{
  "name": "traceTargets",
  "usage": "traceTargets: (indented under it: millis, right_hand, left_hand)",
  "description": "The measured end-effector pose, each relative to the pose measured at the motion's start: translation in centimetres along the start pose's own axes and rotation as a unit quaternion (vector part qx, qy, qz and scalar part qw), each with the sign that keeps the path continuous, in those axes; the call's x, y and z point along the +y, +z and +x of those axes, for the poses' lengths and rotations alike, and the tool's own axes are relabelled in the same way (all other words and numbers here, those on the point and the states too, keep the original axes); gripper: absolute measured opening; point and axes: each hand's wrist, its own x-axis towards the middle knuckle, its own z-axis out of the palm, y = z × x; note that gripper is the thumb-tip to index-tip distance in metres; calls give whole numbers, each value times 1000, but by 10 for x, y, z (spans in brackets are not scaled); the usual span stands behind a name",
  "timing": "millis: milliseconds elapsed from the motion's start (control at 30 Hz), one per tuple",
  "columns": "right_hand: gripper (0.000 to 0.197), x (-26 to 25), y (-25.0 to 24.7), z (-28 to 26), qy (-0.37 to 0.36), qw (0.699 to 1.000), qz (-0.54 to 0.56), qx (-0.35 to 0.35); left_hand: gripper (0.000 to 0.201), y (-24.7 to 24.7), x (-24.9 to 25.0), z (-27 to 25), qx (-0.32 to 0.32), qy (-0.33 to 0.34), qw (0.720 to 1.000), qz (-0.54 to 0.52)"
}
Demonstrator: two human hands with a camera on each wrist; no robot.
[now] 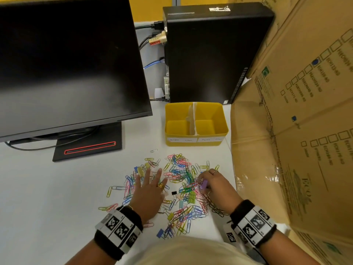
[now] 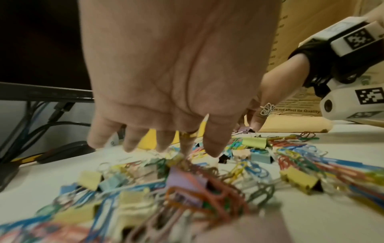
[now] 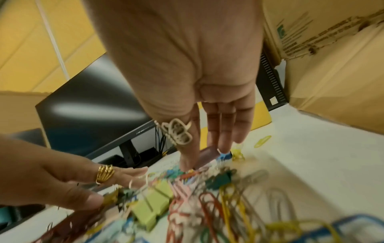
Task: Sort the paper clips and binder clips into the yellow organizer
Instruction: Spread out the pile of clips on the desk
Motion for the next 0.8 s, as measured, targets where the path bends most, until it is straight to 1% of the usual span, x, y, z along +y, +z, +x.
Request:
traceTargets:
  millis: [67, 133, 167, 200, 233, 300, 333, 367, 433, 467, 500, 567, 600, 633, 667, 733, 800]
  right_hand:
    - [40, 4, -11, 0, -21, 999, 25, 15]
    - [41, 15, -25, 4, -4, 999, 7, 48]
    - [42, 23, -31, 7, 15, 998, -5, 67]
    - [43, 32, -37, 11, 37, 996, -18, 79]
    - [43, 39, -40, 15, 57, 995, -31, 79]
    - [41, 47, -43, 18, 86, 994, -52, 51]
    - [38, 47, -42, 18, 89, 993, -62, 44]
    - [36, 45, -41, 16, 81, 992, -78, 54]
    - [35, 36, -37, 10, 38, 991, -98, 86]
    - [34, 30, -35, 7, 9, 992, -92, 82]
    - [32, 25, -32, 5, -17, 995, -75, 57]
    - [31, 17, -23, 2, -58, 997, -31, -30]
    - [32, 15, -18, 2, -68, 995, -26, -65]
    - [32, 13, -14, 2, -68, 994, -39, -81]
    - [30, 13, -10, 4, -56, 993, -64, -82]
    - [26, 13, -6, 6, -19, 990, -122, -62]
    - [21, 14, -4, 6, 8, 987, -152, -52]
  left_hand:
    - [46, -8, 12, 2, 56, 15, 998, -30]
    - [37, -15, 30, 5, 106, 48, 986, -120]
    - [33, -17, 39, 5, 109, 57, 977, -173]
    - [31, -19, 48, 5, 99, 56, 972, -206]
    - [33, -20, 56, 5, 91, 50, 972, -211]
    - [40, -20, 65, 9, 79, 32, 975, -204]
    - [42, -20, 66, 11, 73, 20, 974, -214]
    - [42, -18, 66, 13, 69, 9, 970, -234]
    - [40, -16, 63, 16, 68, -6, 957, -282]
    - [38, -15, 60, 15, 74, -12, 951, -299]
    - [35, -16, 58, 13, 82, -18, 946, -312]
    - [26, -19, 51, 7, 95, -27, 938, -333]
    - [22, -20, 47, 3, 100, -31, 935, -340]
    - [19, -21, 42, 0, 106, -34, 933, -342]
    - [18, -21, 35, -3, 111, -38, 932, -344]
    - [19, -19, 23, -8, 117, -54, 927, -352]
    - [19, -12, 10, -11, 109, -70, 922, -364]
